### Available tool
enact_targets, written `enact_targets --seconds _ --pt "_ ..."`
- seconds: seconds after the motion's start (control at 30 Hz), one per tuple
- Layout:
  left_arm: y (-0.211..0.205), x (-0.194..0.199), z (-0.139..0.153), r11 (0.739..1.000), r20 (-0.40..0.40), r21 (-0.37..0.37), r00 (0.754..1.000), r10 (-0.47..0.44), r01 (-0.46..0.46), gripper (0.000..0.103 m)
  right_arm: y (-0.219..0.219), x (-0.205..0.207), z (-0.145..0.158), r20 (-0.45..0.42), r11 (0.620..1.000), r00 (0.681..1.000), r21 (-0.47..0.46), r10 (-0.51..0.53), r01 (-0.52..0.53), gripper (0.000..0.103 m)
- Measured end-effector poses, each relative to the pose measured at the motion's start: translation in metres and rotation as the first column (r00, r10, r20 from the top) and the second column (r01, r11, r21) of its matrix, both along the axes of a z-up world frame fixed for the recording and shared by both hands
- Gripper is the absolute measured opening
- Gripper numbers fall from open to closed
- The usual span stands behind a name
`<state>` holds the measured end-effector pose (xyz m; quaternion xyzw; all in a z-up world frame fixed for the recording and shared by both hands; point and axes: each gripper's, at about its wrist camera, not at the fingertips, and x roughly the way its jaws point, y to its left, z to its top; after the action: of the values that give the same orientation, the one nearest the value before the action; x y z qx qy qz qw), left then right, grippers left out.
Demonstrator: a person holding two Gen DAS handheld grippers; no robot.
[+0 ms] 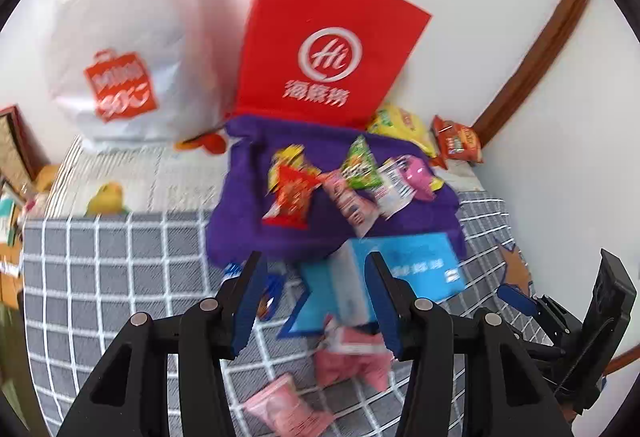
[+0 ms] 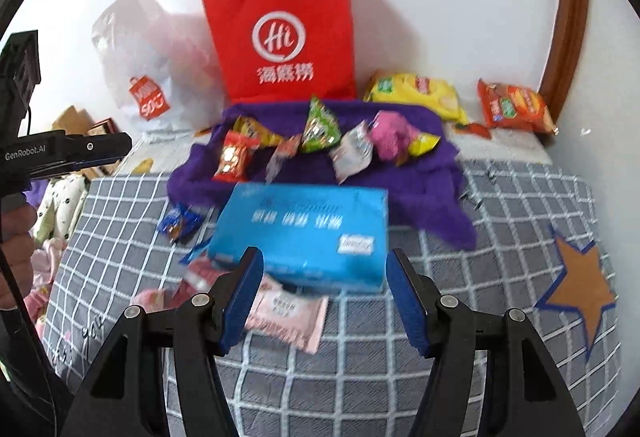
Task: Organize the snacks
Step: 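Withdraw both open tools from the towel back toward the pile, then grasp the white snack packet with the right tool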
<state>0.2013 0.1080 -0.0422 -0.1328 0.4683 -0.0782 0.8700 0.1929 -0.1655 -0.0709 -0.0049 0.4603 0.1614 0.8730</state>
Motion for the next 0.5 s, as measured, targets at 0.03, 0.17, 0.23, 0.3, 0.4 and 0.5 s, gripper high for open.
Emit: enact_targets --seconds 0.03,0.17,0.23,0.3,0.4,0.5 --pt "0.004 -0.004 -0.003 1.0 -0.007 -0.002 1.0 0.01 -0.01 0.048 0.002 -0.002 -0.003 -0.008 1.0 1.0 0.005 0.007 -0.007 0.064" --pt "0.017 -0.017 -0.019 0.999 -0.044 -0.013 0.998 0.05 -0.051 0.048 0.014 -0.012 -0.021 -0.053 0.997 0.996 0.034 0.073 -0.071 0.064" --pt "0.021 -0.023 -0.024 0.998 -0.049 -0.016 0.997 0.055 -0.056 0.048 0.02 -0.016 -0.03 -0.055 0.995 0.993 0.018 0.102 -0.101 0.064" --pt "0.023 -0.031 -0.03 0.998 -0.053 -0.016 0.997 0.058 -0.059 0.048 0.027 -0.018 -0.038 -0.058 0.992 0.99 -0.018 0.125 -0.127 0.064" --pt "0.026 -0.039 -0.037 0.997 -0.064 -0.019 0.996 0.068 -0.07 0.048 0.032 -0.025 -0.048 -0.045 0.984 0.986 -0.071 0.163 -0.166 0.064" --pt "0.027 -0.044 -0.044 0.996 -0.079 -0.023 0.994 0.079 -0.081 0.048 0.034 -0.029 -0.058 -0.044 0.973 0.978 -0.097 0.206 -0.209 0.064"
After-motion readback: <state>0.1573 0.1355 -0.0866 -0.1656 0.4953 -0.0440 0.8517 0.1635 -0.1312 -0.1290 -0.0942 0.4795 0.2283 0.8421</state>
